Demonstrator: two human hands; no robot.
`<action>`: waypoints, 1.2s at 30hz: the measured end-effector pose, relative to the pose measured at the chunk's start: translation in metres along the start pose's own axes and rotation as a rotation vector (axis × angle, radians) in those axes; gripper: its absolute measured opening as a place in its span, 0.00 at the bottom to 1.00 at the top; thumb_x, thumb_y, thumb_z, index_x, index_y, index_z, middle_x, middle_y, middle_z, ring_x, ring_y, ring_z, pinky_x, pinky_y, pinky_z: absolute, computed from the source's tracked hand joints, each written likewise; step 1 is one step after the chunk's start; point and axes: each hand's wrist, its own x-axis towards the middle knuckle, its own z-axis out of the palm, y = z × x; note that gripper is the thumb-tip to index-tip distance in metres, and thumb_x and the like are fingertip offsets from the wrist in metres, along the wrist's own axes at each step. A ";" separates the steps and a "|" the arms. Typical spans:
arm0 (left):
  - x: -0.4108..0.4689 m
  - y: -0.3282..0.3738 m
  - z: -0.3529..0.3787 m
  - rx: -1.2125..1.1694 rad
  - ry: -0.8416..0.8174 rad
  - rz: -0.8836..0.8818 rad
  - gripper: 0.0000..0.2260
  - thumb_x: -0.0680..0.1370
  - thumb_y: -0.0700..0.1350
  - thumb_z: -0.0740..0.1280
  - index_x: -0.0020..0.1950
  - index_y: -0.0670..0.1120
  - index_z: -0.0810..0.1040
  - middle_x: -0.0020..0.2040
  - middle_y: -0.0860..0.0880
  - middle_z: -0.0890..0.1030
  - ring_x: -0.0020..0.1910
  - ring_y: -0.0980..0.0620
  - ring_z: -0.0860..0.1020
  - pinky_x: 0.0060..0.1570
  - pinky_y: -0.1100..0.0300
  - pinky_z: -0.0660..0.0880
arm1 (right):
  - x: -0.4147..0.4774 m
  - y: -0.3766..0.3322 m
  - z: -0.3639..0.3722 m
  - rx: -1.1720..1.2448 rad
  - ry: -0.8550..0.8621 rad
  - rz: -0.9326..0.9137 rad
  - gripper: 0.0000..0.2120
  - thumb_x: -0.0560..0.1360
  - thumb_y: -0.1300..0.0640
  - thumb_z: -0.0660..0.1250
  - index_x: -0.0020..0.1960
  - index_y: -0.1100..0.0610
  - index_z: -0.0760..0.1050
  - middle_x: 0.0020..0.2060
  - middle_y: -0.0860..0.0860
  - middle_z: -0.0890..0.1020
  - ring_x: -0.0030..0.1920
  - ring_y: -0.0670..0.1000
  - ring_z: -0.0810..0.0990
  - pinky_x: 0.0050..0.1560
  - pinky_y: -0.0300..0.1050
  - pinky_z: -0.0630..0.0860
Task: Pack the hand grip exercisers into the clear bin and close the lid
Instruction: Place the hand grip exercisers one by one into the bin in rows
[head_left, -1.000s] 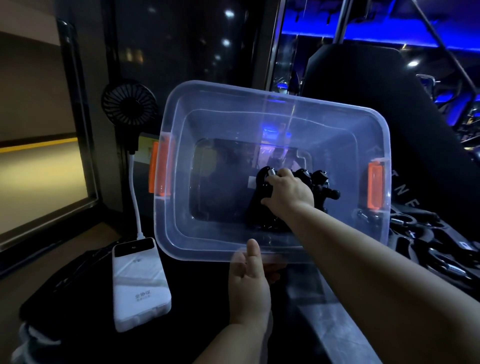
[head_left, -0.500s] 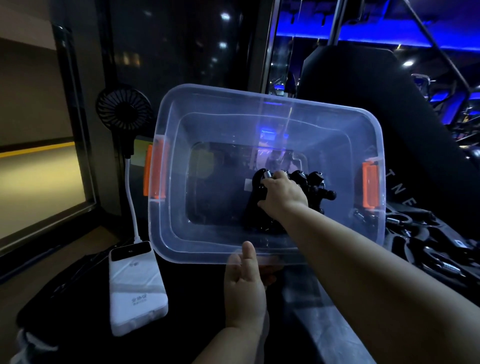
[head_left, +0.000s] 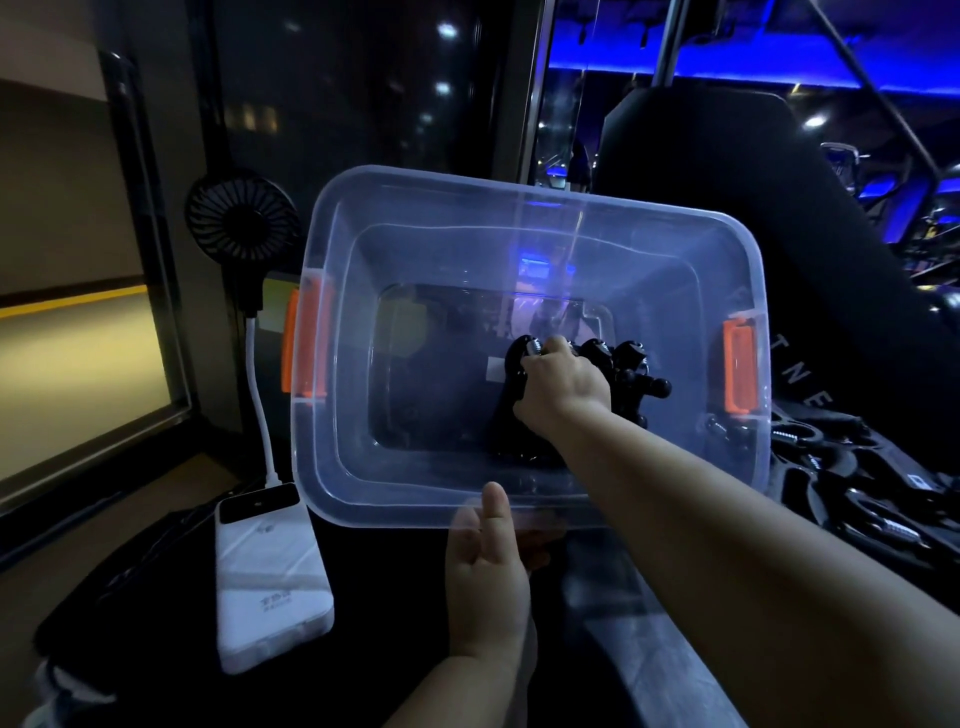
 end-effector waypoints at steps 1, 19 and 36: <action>0.000 0.000 0.000 0.006 0.000 0.001 0.22 0.64 0.72 0.62 0.37 0.55 0.77 0.42 0.38 0.83 0.46 0.38 0.82 0.51 0.42 0.74 | 0.000 0.000 0.000 -0.012 0.000 -0.001 0.19 0.72 0.56 0.64 0.62 0.51 0.74 0.59 0.52 0.69 0.56 0.59 0.76 0.44 0.46 0.68; -0.003 0.013 0.005 0.006 -0.042 -0.003 0.17 0.71 0.57 0.67 0.47 0.44 0.71 0.42 0.42 0.85 0.43 0.47 0.84 0.40 0.59 0.75 | -0.051 0.062 -0.039 0.230 0.175 -0.045 0.28 0.70 0.39 0.69 0.67 0.46 0.69 0.64 0.50 0.68 0.57 0.59 0.76 0.50 0.48 0.73; -0.008 0.017 0.010 0.028 -0.114 -0.014 0.14 0.80 0.53 0.61 0.41 0.45 0.76 0.37 0.50 0.85 0.36 0.56 0.83 0.40 0.61 0.76 | -0.202 0.245 -0.011 0.350 0.383 0.328 0.19 0.72 0.46 0.70 0.60 0.50 0.75 0.57 0.52 0.75 0.51 0.54 0.77 0.45 0.42 0.68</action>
